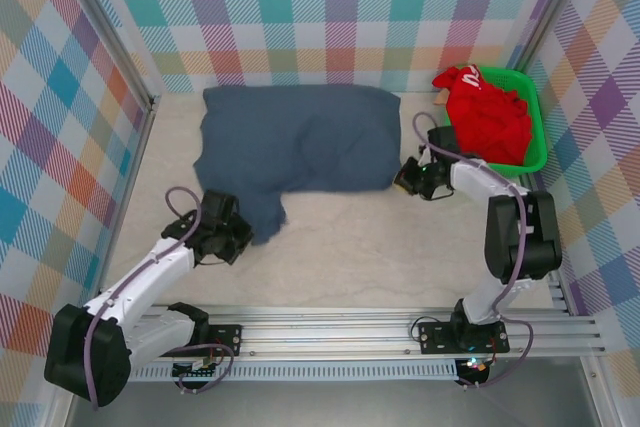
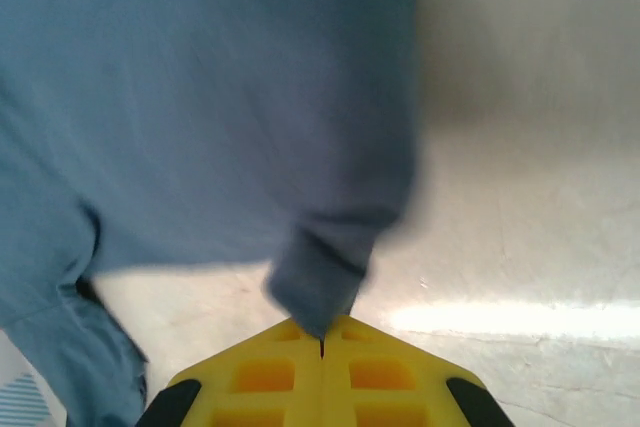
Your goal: Fold and stack the t-shirts
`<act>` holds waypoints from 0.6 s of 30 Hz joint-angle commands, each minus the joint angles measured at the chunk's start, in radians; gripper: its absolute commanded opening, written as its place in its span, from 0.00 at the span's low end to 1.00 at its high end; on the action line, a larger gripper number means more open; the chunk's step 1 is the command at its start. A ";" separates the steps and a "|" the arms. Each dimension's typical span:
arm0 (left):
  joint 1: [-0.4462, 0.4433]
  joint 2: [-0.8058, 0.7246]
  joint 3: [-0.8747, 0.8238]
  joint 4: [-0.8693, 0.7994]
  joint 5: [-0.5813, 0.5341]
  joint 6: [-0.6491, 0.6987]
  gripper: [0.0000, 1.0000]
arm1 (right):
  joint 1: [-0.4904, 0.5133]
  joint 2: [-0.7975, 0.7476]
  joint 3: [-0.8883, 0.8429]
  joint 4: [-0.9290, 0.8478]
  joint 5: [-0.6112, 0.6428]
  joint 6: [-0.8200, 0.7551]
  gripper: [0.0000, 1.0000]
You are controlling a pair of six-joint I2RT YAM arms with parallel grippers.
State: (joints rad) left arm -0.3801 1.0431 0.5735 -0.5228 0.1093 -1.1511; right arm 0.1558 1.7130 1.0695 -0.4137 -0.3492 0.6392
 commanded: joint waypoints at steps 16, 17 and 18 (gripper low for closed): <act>-0.103 0.007 0.042 -0.218 -0.055 -0.209 0.00 | 0.062 -0.053 0.010 -0.297 0.252 -0.067 0.00; -0.102 -0.001 0.083 -0.238 -0.079 -0.201 0.00 | 0.065 -0.094 0.009 -0.286 0.242 -0.074 0.00; -0.103 -0.011 0.144 -0.259 -0.118 -0.177 0.00 | 0.072 -0.143 0.014 -0.269 0.237 -0.084 0.00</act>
State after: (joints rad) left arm -0.4706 1.0672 0.6010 -0.7082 0.0677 -1.3277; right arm 0.2173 1.6875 1.0767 -0.6567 -0.1322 0.5861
